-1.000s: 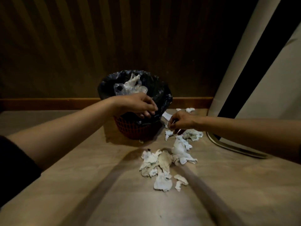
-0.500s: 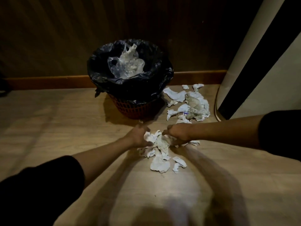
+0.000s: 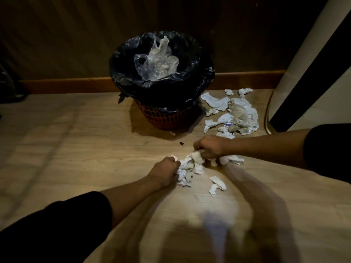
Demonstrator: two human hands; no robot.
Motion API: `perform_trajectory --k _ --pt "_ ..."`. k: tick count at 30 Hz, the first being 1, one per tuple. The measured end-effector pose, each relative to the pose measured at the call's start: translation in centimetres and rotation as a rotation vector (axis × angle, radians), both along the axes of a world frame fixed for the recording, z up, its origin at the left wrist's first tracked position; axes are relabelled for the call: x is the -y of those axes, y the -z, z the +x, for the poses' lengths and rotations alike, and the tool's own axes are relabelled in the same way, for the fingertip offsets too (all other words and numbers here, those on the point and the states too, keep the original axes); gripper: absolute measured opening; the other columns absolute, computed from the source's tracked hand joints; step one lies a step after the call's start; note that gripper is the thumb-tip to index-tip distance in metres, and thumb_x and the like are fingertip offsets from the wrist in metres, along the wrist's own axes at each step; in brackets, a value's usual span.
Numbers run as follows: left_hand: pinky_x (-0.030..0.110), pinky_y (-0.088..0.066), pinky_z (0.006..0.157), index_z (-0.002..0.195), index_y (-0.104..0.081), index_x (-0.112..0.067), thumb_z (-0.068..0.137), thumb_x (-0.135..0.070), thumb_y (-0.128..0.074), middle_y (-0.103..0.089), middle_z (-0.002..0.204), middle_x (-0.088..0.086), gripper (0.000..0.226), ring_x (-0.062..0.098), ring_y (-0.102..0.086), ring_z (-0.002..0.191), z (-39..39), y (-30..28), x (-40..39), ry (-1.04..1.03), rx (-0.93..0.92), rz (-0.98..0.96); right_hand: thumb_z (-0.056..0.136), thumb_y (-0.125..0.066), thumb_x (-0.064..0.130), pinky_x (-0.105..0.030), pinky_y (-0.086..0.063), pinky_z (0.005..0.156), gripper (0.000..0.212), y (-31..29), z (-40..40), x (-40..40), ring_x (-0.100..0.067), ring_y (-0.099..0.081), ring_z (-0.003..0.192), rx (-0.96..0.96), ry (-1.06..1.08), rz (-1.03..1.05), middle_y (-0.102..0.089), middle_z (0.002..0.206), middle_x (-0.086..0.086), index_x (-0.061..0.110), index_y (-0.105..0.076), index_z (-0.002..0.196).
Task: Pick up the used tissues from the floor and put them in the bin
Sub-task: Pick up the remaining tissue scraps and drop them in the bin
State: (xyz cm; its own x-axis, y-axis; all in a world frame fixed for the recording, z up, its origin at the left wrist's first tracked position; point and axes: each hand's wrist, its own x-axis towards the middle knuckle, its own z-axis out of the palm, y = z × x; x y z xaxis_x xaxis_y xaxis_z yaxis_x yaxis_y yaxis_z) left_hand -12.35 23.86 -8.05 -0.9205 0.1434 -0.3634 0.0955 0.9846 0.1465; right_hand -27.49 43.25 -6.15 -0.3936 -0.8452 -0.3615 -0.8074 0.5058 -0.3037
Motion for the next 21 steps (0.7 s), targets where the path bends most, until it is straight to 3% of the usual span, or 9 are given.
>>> perform_trajectory --k 3,5,7,9,12,15,17,19,21 --pt "0.035 -0.049 0.092 0.101 -0.063 -0.004 0.083 -0.037 -0.066 -0.051 0.119 0.014 0.038 0.03 -0.054 0.109 -1.0 -0.5 1.1 -0.103 -0.043 0.09 0.081 -0.059 0.014 -0.027 -0.039 0.068 0.044 -1.2 -1.2 -0.6 -0.02 -0.053 0.082 -0.067 0.104 -0.118 -0.054 0.091 0.003 0.019 -0.058 0.124" --pt "0.032 -0.047 0.091 0.097 -0.063 -0.003 0.081 -0.039 -0.069 -0.052 0.115 0.014 0.04 0.03 -0.057 0.105 -2.2 -1.2 1.4 -0.153 -0.072 0.088 0.08 -0.057 0.013 -0.03 -0.047 0.071 0.041 -1.8 -1.4 -1.3 -0.025 -0.06 0.086 -0.082 0.118 -0.126 -0.064 0.095 -0.005 0.017 -0.064 0.12" --pt "0.034 -0.048 0.087 0.095 -0.063 -0.004 0.078 -0.041 -0.072 -0.054 0.113 0.015 0.042 0.031 -0.059 0.102 -3.5 -1.9 1.5 -0.197 -0.09 0.094 0.079 -0.059 0.015 -0.032 -0.049 0.074 0.033 -2.3 -0.7 -2.1 -0.029 -0.064 0.09 -0.081 0.069 -0.064 -0.068 0.098 -0.011 0.016 -0.07 0.111" --pt "0.034 -0.049 0.082 0.096 -0.066 -0.005 0.073 -0.043 -0.073 -0.056 0.114 0.013 0.045 0.032 -0.06 0.102 -4.9 -2.2 1.9 -0.219 -0.118 0.104 0.081 -0.06 0.02 -0.033 -0.051 0.079 0.033 -2.4 0.8 -3.2 -0.028 -0.063 0.093 -0.063 0.0 0.029 -0.061 0.106 -0.011 0.018 -0.069 0.113" --pt "0.034 -0.05 0.091 0.108 -0.07 -0.009 0.07 -0.048 -0.073 -0.056 0.124 0.01 0.054 0.029 -0.054 0.116 -7.1 -2.1 2.4 -0.23 -0.154 0.097 0.088 -0.055 0.038 -0.04 -0.053 0.087 0.042 -1.2 3.6 -4.9 -0.029 -0.06 0.096 0.027 -0.069 0.18 -0.048 0.117 -0.01 0.016 -0.058 0.123" --pt "0.036 -0.045 0.093 0.104 -0.069 -0.006 0.078 -0.049 -0.071 -0.056 0.119 0.019 0.05 0.034 -0.048 0.117 -8.8 -1.5 2.3 -0.303 -0.137 0.056 0.079 -0.06 0.065 -0.04 -0.054 0.08 0.067 0.8 5.8 -6.2 -0.031 -0.058 0.092 -0.001 -0.133 0.226 -0.044 0.117 -0.009 0.015 -0.051 0.122" --pt "0.037 -0.041 0.095 0.108 -0.067 -0.007 0.081 -0.052 -0.067 -0.058 0.119 0.02 0.053 0.036 -0.047 0.116 -9.4 -0.4 1.9 -0.337 -0.105 0.075 0.075 -0.06 0.073 -0.039 -0.052 0.077 0.08 1.6 6.5 -6.9 -0.031 -0.055 0.094 -0.038 -0.175 0.224 -0.043 0.119 -0.012 0.013 -0.046 0.125" --pt "0.038 -0.04 0.096 0.114 -0.065 -0.012 0.079 -0.062 -0.06 -0.062 0.119 0.017 0.061 0.034 -0.049 0.114 -9.9 1.4 1.7 -0.35 -0.099 0.101 0.081 -0.059 0.064 -0.038 -0.051 0.077 0.07 2.2 7.0 -7.1 -0.03 -0.051 0.096 -0.065 -0.203 0.196 -0.044 0.119 -0.013 0.011 -0.046 0.125" --pt "0.039 -0.04 0.095 0.117 -0.065 -0.016 0.079 -0.068 -0.052 -0.065 0.118 0.015 0.066 0.034 -0.053 0.111 -10.4 3.1 1.7 -0.352 -0.106 0.115 0.09 -0.054 0.042 -0.042 -0.053 0.072 0.039 3.6 7.1 -7.1 -0.03 -0.049 0.095 -0.099 -0.248 0.163 -0.049 0.109 -0.013 0.012 -0.051 0.114"
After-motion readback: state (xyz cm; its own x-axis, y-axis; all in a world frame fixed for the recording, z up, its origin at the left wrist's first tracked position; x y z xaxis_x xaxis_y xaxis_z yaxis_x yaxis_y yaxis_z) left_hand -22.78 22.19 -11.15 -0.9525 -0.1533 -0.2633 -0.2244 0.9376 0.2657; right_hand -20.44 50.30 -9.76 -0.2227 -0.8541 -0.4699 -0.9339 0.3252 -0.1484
